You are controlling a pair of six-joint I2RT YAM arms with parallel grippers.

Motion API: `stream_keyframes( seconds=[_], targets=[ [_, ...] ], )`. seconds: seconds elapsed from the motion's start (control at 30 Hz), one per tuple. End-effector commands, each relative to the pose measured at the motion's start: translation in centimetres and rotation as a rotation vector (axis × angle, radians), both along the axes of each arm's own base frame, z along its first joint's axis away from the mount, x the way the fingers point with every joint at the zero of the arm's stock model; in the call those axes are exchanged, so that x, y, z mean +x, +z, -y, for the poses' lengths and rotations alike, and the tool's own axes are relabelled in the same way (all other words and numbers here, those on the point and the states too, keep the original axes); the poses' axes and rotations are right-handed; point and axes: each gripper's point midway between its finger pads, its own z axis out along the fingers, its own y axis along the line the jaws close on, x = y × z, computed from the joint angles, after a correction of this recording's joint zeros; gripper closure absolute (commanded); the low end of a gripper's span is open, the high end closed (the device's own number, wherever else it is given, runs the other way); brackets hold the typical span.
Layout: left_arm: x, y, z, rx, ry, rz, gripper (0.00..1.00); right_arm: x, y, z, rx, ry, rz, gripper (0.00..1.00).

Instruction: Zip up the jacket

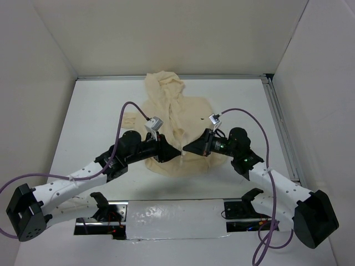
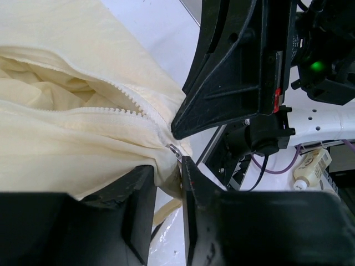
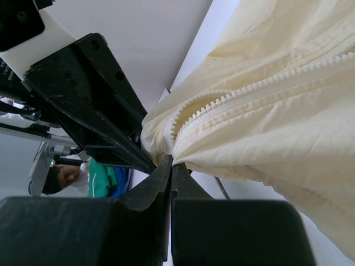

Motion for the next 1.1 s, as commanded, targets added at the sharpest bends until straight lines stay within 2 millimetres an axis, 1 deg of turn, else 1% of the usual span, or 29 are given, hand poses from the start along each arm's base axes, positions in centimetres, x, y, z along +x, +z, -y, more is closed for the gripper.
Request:
stream_keyframes(
  seconds=[0.0,0.07,0.1,0.13,0.27,0.33,0.4,0.43,0.47,0.57,0.6,0.63,0.73,0.83,0.87,0.93,1.0,1.07],
  targets=[
    [-0.2,3.7,0.8,-0.082,-0.044,0.094,0.63,-0.5,4.0,-0.8,0.076,0.047,0.135,1.00],
    [-0.1,3.4,0.9,-0.074,-0.041,0.083,0.66,-0.6,4.2,-0.7,0.081,0.041,0.144,1.00],
    [-0.1,3.4,0.9,-0.069,-0.041,0.080,0.75,-0.6,4.3,-0.5,0.086,0.034,0.147,1.00],
    [-0.1,3.2,0.9,-0.064,-0.042,0.079,1.00,-0.6,4.4,-0.5,0.089,0.029,0.149,1.00],
    [-1.1,3.1,1.0,-0.074,-0.099,0.113,1.00,0.0,4.7,-0.1,0.111,-0.026,0.156,1.00],
    [-1.8,3.1,0.7,-0.081,-0.123,0.128,1.00,0.5,4.9,0.1,0.115,-0.051,0.164,1.00],
    [-2.8,2.7,0.5,-0.077,-0.171,0.138,1.00,1.1,5.0,0.3,0.127,-0.082,0.150,1.00],
    [-3.2,2.6,0.5,-0.078,-0.188,0.134,1.00,1.3,5.6,0.4,0.147,-0.091,0.164,1.00],
    [-4.0,2.4,0.5,-0.085,-0.231,0.135,1.00,1.7,5.6,0.6,0.160,-0.105,0.154,1.00],
    [-4.8,2.1,0.5,-0.084,-0.271,0.132,1.00,2.1,6.7,0.8,0.197,-0.110,0.167,1.00],
    [-4.9,1.8,0.4,-0.076,-0.272,0.120,1.00,2.1,6.7,0.7,0.202,-0.106,0.165,1.00],
    [-5.0,1.6,0.4,-0.069,-0.274,0.115,1.00,1.9,7.4,0.6,0.217,-0.097,0.186,1.00],
    [-4.9,1.2,0.3,-0.063,-0.266,0.104,1.00,1.7,7.6,0.4,0.204,-0.071,0.190,1.00],
    [-4.5,1.4,0.2,-0.059,-0.243,0.110,1.00,1.4,6.8,0.3,0.186,-0.060,0.165,1.00],
    [-4.4,1.8,0.2,-0.064,-0.245,0.121,1.00,1.3,6.7,0.5,0.187,-0.066,0.162,1.00],
    [-4.5,1.7,0.3,-0.061,-0.247,0.111,1.00,1.1,6.1,0.6,0.167,-0.063,0.156,1.00],
    [-3.8,1.4,0.3,-0.051,-0.209,0.093,1.00,0.5,6.4,0.6,0.154,-0.037,0.174,1.00],
    [-3.2,1.4,0.2,-0.045,-0.174,0.078,1.00,-0.2,6.0,0.2,0.103,0.013,0.195,1.00]
  ],
)
